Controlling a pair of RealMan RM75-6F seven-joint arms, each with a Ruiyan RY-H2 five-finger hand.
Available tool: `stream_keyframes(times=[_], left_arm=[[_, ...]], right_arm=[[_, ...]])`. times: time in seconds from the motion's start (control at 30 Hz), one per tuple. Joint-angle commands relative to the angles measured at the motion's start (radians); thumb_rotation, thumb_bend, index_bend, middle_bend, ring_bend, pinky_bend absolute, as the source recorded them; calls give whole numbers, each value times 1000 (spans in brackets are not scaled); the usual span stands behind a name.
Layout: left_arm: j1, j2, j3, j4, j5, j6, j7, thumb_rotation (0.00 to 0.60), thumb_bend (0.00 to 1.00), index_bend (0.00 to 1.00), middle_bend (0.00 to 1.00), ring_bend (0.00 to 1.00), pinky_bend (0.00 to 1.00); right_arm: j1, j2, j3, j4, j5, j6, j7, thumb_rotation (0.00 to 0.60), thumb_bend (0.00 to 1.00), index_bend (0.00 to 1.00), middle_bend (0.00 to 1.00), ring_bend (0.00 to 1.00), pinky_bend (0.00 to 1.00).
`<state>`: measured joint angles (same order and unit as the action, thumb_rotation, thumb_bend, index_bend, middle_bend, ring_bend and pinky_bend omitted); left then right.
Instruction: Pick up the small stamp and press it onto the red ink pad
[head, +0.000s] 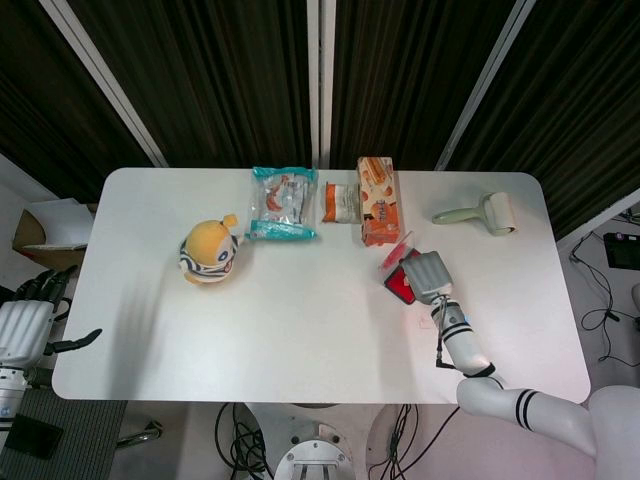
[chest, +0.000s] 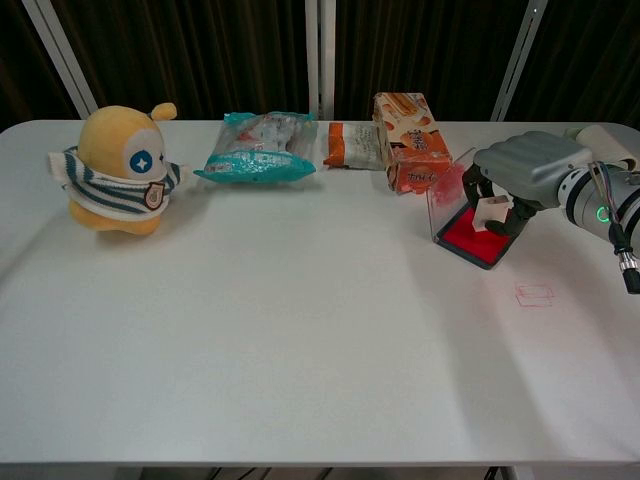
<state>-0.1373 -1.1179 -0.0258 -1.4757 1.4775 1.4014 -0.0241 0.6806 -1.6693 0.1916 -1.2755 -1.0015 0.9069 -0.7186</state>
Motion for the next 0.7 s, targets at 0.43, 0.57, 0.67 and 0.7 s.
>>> stream_keyframes(times=[0.43, 0.57, 0.67, 0.7], left_arm=[[0, -2, -3, 9, 7, 7, -23, 348, 103, 54, 169, 118, 199], [0, 0, -3, 2, 7, 8, -14, 346, 103, 54, 169, 118, 199], [-2, 2, -4, -6, 8, 8, -6, 348, 103, 54, 169, 118, 199], [-2, 3, -3, -9, 8, 7, -3, 348, 103, 54, 169, 118, 199]], right_arm=[[12, -16, -29, 48, -23, 12, 75, 600, 318, 614, 561, 730, 931], [4, 24, -20, -11, -50, 52, 101, 600, 318, 616, 563, 730, 931], [-8, 69, -10, -85, -82, 99, 123, 600, 318, 616, 563, 730, 931], [-15, 89, -11, -118, -97, 119, 127, 600, 318, 616, 563, 730, 931]])
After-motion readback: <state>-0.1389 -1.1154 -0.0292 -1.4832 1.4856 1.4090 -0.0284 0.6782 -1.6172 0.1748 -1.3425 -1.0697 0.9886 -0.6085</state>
